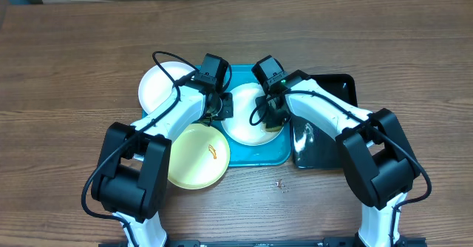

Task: Clean dirty plates on tray and stack at the side
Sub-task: 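Scrub the held white plate with the sponge in the right gripper, then return the sponge to the black tray and release it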

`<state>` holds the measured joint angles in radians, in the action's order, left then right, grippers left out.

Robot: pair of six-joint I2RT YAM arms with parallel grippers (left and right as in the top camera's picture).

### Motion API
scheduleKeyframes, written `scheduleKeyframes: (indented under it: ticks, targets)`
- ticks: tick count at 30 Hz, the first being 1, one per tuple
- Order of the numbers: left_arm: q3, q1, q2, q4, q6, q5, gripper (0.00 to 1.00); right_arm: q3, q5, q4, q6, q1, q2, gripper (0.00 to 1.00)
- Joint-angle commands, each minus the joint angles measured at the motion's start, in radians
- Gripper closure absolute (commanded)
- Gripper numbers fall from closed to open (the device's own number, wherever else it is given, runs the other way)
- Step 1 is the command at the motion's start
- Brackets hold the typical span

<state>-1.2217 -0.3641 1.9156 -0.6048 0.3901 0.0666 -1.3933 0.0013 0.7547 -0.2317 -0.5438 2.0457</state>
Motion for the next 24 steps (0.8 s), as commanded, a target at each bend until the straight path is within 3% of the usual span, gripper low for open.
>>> scheduleKeyframes:
  ticks: [1,8,15,18,24]
  targets:
    - [0.009,-0.004,0.011,0.004,0.002,0.012,0.94,0.02,-0.226,-0.028,-0.008,-0.022,0.068,0.96]
    - [0.009,-0.004,0.011,0.004,0.002,0.012,0.96,0.008,-0.345,-0.085,-0.008,-0.007,0.068,0.96]
    - [0.009,-0.004,0.011,0.003,0.002,0.012,0.96,-0.092,-0.686,-0.073,0.031,0.13,0.036,0.96]
    - [0.009,-0.004,0.011,0.003,0.001,0.012,0.96,-0.123,-0.791,-0.029,0.07,0.209,-0.003,0.96]
    - [0.009,-0.004,0.011,0.004,0.002,0.012,0.94,-0.132,-0.785,0.166,0.216,0.37,-0.112,0.96]
